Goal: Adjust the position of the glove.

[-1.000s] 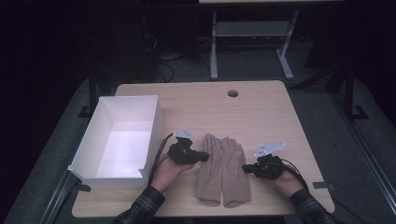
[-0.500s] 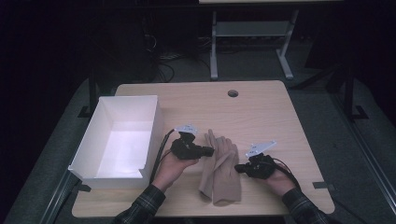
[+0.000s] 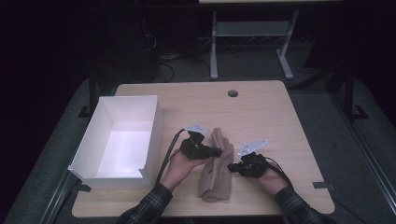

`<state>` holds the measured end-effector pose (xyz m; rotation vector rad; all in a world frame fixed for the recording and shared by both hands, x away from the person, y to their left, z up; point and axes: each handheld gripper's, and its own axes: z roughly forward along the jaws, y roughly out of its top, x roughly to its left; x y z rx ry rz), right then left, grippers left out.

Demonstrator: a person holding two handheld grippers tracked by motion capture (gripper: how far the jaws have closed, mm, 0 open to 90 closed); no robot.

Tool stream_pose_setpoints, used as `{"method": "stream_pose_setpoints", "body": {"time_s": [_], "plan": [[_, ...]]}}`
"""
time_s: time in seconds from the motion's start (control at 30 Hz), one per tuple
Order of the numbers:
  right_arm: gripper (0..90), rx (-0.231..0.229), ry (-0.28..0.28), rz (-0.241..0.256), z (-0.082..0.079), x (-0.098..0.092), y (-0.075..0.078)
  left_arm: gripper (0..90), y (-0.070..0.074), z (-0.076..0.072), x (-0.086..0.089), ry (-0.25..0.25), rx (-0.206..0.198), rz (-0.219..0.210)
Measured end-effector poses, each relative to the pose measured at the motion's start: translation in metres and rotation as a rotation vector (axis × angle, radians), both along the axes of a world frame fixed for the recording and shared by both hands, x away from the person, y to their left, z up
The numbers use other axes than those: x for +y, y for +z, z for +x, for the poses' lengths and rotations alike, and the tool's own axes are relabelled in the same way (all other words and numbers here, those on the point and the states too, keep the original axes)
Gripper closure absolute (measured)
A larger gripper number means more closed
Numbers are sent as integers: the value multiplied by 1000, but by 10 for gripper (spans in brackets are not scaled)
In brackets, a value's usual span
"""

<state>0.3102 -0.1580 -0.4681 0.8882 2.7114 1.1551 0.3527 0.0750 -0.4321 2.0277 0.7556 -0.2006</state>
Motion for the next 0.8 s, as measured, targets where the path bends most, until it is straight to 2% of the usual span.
{"method": "stream_pose_setpoints", "body": {"time_s": [0.3, 0.5, 0.53, 0.57, 0.63, 0.67, 0.7, 0.73, 0.8], "plan": [[898, -5, 1, -2, -1, 1, 0, 842, -13, 0, -23, -43, 10, 34], [886, 1, -3, -5, -1, -1, 1, 786, -13, -2, -25, -44, 9, 5], [871, -10, 1, -6, -1, -3, 1, 772, -12, -2, -24, -43, 6, 4], [842, -7, -15, 3, -2, -8, 4, 760, -7, -5, -22, -46, -17, 4], [823, -21, -25, 8, -1, -12, 5, 803, -6, -7, -21, -45, -18, 2], [803, -24, -47, 12, 0, -17, 7, 803, -4, -9, -20, -56, -29, 16], [718, -44, -86, 4, 2, -27, 9, 860, -4, -10, -21, -63, -34, 19], [718, -44, -86, 4, 2, -27, 9, 860, -5, -12, -22, -68, -36, 23], [625, -65, -131, -15, 5, -37, 9, 888, -7, -17, -27, -84, -39, 27]]}}
